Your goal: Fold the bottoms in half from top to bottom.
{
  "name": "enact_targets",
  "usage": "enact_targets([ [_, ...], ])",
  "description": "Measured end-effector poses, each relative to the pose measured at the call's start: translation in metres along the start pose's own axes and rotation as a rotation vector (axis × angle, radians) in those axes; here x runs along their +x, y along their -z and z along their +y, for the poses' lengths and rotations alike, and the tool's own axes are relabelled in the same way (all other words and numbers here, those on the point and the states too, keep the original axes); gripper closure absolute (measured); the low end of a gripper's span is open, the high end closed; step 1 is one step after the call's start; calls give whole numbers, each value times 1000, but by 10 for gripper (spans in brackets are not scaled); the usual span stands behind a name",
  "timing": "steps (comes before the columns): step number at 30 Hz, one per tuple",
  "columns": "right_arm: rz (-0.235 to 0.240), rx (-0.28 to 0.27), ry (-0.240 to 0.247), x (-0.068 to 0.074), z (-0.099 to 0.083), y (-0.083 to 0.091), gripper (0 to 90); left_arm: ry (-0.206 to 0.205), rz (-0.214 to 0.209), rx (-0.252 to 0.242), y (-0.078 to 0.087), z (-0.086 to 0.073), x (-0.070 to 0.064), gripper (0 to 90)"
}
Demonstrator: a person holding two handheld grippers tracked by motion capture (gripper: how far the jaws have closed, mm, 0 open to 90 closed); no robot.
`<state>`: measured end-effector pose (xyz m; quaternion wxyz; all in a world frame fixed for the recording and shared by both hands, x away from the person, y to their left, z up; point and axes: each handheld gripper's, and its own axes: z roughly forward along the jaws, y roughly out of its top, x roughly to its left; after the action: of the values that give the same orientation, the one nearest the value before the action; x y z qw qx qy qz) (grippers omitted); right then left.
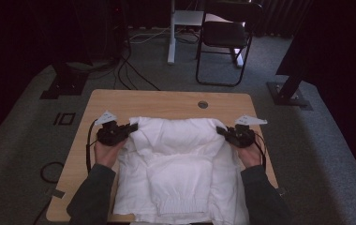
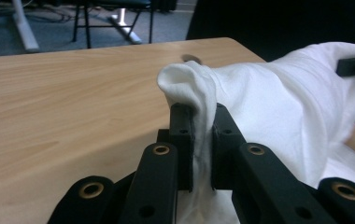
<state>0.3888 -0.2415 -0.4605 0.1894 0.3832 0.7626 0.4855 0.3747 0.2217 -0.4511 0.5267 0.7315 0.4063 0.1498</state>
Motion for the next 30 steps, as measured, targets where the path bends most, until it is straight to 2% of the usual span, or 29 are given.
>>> enact_targets([
  [2, 9, 0, 21, 7, -8, 11, 791, -24, -18, 11, 9, -6, -10, 830],
  [6, 33, 23, 23, 16, -29, 27, 787, -72, -35, 59, 20, -23, -27, 828],
  [9, 61, 38, 14, 23, -48, 37, 790, -92, -29, 104, 26, -40, -39, 827],
  [12, 62, 78, 20, 29, -63, 40, 791, -118, -21, 173, 27, -58, -51, 827],
  [15, 84, 114, 6, 35, -78, 40, 790, -168, 23, 251, 21, -73, -56, 826],
  [17, 107, 152, -3, 40, -88, 38, 789, -251, 87, 345, 10, -87, -63, 825],
  [20, 105, 250, 21, 48, -104, 27, 790, -337, 127, 438, -8, -102, -73, 825],
  [21, 103, 279, 21, 49, -109, 21, 790, -343, 135, 439, -13, -105, -73, 825],
  [22, 102, 304, 16, 50, -114, 15, 790, -327, 134, 430, -16, -105, -72, 825],
  [24, 102, 302, -6, 49, -117, 9, 790, -272, 119, 418, -19, -103, -64, 825],
  [26, 91, 310, -5, 48, -114, 7, 788, -227, 107, 395, -23, -102, -57, 824],
  [30, 74, 303, -35, 40, -109, -2, 787, -188, 101, 367, -27, -101, -48, 825],
])
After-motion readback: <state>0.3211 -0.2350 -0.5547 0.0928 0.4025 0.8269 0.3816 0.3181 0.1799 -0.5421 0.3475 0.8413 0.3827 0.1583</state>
